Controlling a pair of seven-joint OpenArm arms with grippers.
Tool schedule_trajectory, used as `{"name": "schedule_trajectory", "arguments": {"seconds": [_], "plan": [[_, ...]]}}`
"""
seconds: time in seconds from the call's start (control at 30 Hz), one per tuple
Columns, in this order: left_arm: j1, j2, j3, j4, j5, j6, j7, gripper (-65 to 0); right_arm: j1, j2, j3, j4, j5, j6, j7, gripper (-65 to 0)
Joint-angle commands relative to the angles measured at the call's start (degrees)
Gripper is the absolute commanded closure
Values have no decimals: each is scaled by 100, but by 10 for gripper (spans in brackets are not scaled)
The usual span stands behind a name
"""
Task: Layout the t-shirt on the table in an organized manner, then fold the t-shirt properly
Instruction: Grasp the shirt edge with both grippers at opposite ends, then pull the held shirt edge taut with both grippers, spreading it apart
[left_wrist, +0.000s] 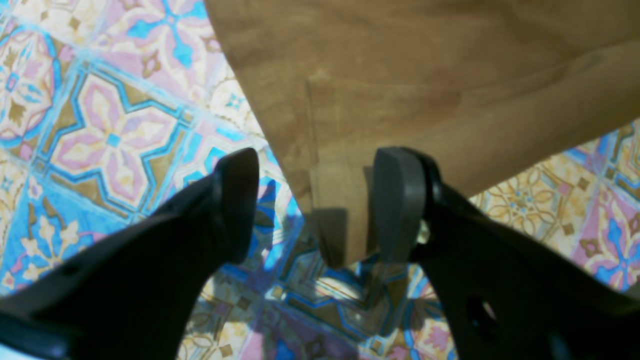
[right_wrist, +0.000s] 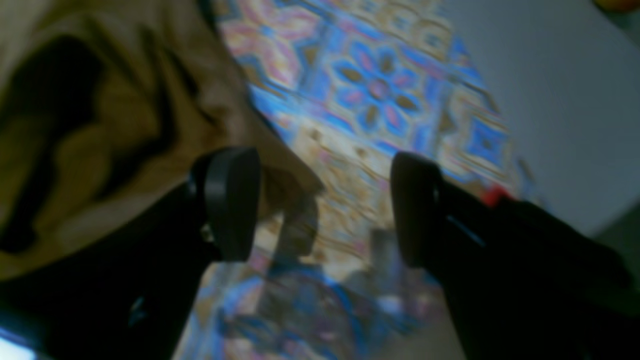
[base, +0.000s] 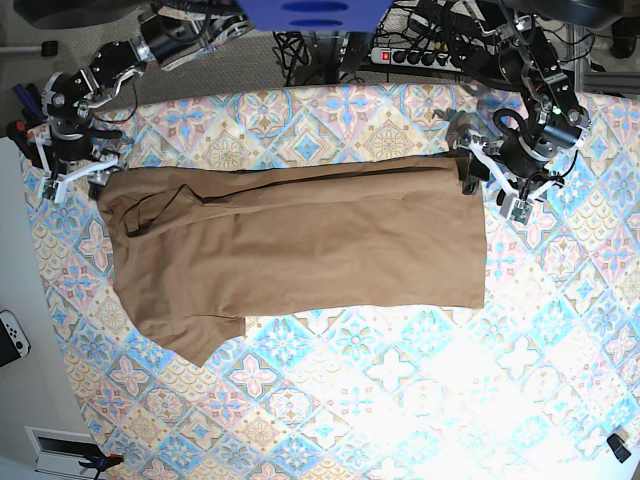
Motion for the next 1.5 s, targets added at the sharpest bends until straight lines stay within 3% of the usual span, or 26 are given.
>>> {"name": "schedule_trajectory", "arguments": {"seconds": [0.0, 0.13, 0.27, 0.5, 0.67, 0.83, 1.1, 1.47], "plan": [[-39, -36, -14, 116, -92, -12, -97, -361, 28, 84, 7, -8, 193, -10, -135, -394], [84, -45, -58, 168, -101, -12, -132, -361, 28, 102, 7, -457, 967, -10, -829, -394], [84, -45, -208, 239, -101, -12, -97, -361, 36, 110, 7, -993, 1415, -10, -1111, -393], [76, -45, -709, 239, -101, -12, -97, -362, 54, 436, 7, -1450, 1441, -10, -1137, -393], [40, -168, -946, 107, -250, -12, -97, -366, 54, 436, 7, -1433, 1441, -10, -1137, -393], [-276, -203, -964, -649, -936, -12, 9, -366, 54, 436, 7, -1424, 1433, -10, -1137, -393], [-786, -309, -911, -2126, -936, -12, 220, -366, 45, 436, -28, -1389, 1406, -10, -1128, -393], [-610, -309, 214, -2346, -988, -12, 220, -361, 45, 436, -28, -1389, 1406, -10, -1128, -393]]}}
